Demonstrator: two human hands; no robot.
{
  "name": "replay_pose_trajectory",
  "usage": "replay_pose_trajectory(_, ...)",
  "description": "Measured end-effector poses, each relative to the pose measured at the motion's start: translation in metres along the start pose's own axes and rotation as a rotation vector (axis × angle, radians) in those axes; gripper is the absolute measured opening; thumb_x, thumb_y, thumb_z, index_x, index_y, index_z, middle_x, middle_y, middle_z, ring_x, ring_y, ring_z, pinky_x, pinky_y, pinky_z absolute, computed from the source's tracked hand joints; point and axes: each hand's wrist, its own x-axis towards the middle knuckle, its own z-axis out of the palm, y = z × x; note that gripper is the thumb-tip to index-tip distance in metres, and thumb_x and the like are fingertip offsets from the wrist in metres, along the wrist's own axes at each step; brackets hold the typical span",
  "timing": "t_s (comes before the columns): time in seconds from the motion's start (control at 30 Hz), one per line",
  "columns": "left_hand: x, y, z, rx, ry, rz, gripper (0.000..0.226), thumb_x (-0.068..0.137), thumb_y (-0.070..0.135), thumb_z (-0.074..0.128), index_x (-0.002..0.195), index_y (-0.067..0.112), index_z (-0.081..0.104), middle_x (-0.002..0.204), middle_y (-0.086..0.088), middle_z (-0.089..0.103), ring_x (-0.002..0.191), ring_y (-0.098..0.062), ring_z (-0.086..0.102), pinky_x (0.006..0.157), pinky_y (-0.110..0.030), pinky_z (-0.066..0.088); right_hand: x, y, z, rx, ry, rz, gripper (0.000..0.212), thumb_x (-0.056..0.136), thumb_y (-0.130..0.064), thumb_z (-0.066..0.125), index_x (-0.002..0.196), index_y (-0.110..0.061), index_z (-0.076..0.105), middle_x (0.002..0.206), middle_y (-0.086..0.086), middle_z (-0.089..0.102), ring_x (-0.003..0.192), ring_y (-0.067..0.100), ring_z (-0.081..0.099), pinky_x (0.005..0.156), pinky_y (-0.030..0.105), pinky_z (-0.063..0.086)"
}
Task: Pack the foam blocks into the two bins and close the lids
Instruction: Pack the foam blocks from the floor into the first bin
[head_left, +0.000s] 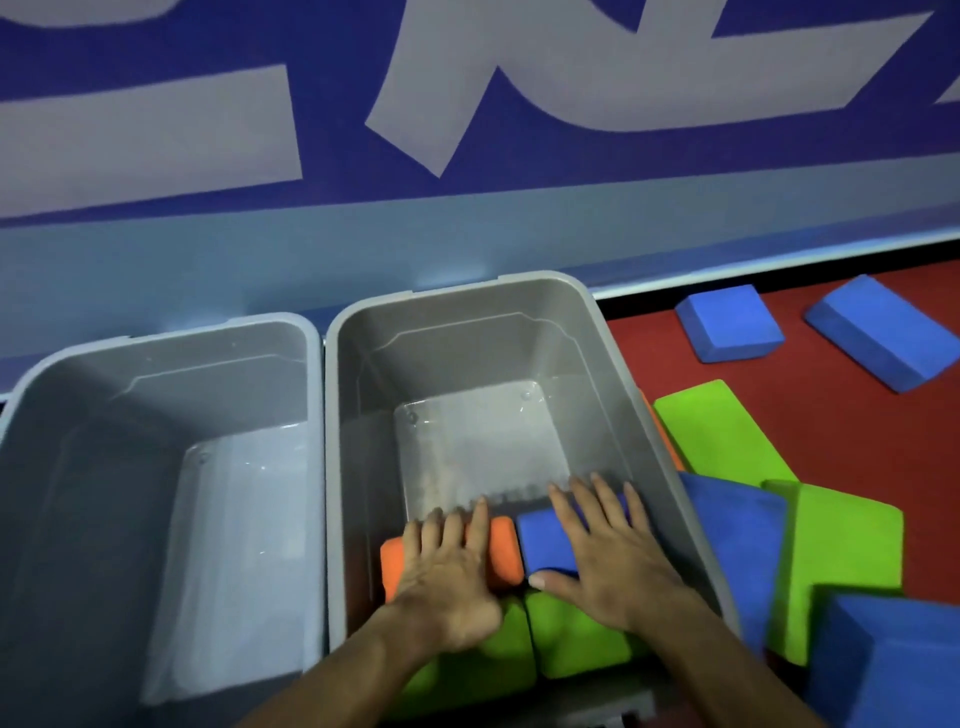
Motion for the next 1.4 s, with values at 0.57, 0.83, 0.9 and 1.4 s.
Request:
replay_pose_trajectory(0.57, -0.001, 0.046, 0.046, 0.158, 0.312, 0.197, 0.082, 0.082, 0.079, 0.034, 0.151, 0.034, 0.030, 0.159, -0.017, 0.023, 0.142, -0.051, 0.017, 0.106, -0.075, 0.015, -0.061, 0.099, -0.036, 0.297, 0.572, 0.119, 0.041, 0.090, -0.037, 0.044, 0.118, -0.010, 0.059, 0.117, 0.010, 0.060, 0.109, 0.030, 0.053, 0.096, 0.041, 0.039)
replay_pose_trajectory(0.83, 0.016, 0.041, 0.042, 0.140, 0.402, 0.187, 0.085, 0.081, 0.079, 0.036, 0.151, 0.032, 0.030, 0.158, -0.019, 0.023, 0.143, -0.051, 0.014, 0.106, -0.074, 0.015, -0.009, 0.166, 0.007, -0.092, -0.183, 0.238, 0.109, 0.074, -0.051, 0.066, 0.151, -0.020, -0.004, 0.160, 0.010, 0.004, 0.146, 0.029, 0.003, 0.113, 0.054, 0.010)
replay_pose_trajectory(0.9, 0.017, 0.040, 0.042, 0.139, 0.418, 0.189, 0.084, 0.081, 0.079, 0.036, 0.151, 0.032, 0.030, 0.158, -0.019, 0.023, 0.143, -0.051, 0.015, 0.107, -0.074, 0.015, 0.004, 0.162, 0.013, -0.148, -0.223, 0.240, 0.112, 0.075, -0.049, 0.067, 0.151, -0.019, -0.010, 0.157, 0.011, 0.011, 0.144, 0.030, 0.013, 0.112, 0.053, 0.017)
replay_pose_trajectory(1.4, -0.007, 0.110, -0.034, 0.119, 0.415, 0.352, 0.096, 0.076, 0.069, 0.055, 0.150, 0.027, 0.010, 0.150, -0.014, 0.023, 0.143, -0.040, 0.007, 0.115, -0.059, 0.004, -0.084, 0.142, -0.103, -0.138, -0.199, 0.341, 0.091, 0.049, -0.072, 0.070, 0.115, -0.025, 0.029, 0.119, 0.000, 0.050, 0.112, 0.027, 0.051, 0.084, 0.042, 0.038)
